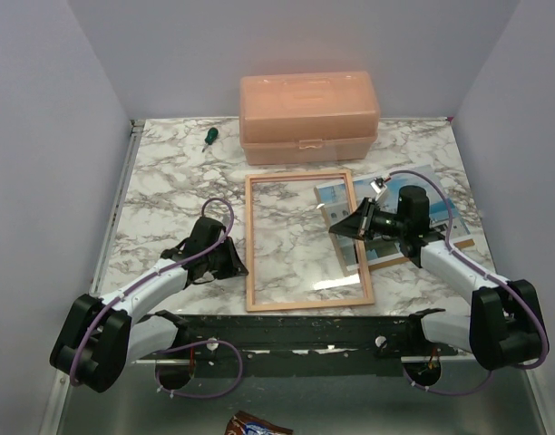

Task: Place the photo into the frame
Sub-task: Place the photo frame item in the photo frame.

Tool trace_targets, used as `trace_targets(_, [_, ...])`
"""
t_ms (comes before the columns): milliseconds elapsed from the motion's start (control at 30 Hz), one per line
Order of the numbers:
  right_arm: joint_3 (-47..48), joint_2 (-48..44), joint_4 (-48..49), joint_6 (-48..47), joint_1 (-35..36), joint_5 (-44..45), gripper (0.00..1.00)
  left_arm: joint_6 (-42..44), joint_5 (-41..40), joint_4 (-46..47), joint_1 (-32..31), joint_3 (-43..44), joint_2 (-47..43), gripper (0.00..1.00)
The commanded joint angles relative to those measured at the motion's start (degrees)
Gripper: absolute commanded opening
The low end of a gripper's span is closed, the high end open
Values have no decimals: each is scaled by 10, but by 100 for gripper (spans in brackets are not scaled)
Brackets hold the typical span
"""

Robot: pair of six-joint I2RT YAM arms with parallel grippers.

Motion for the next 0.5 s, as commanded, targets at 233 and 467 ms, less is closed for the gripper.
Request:
trace_targets(233, [0, 30, -122, -118, 10, 75, 1, 25, -32, -37, 4, -13, 20, 10])
trace_targets(467, [2, 50, -147, -142, 9, 91, 2, 27, -30, -36, 4, -13, 21, 10])
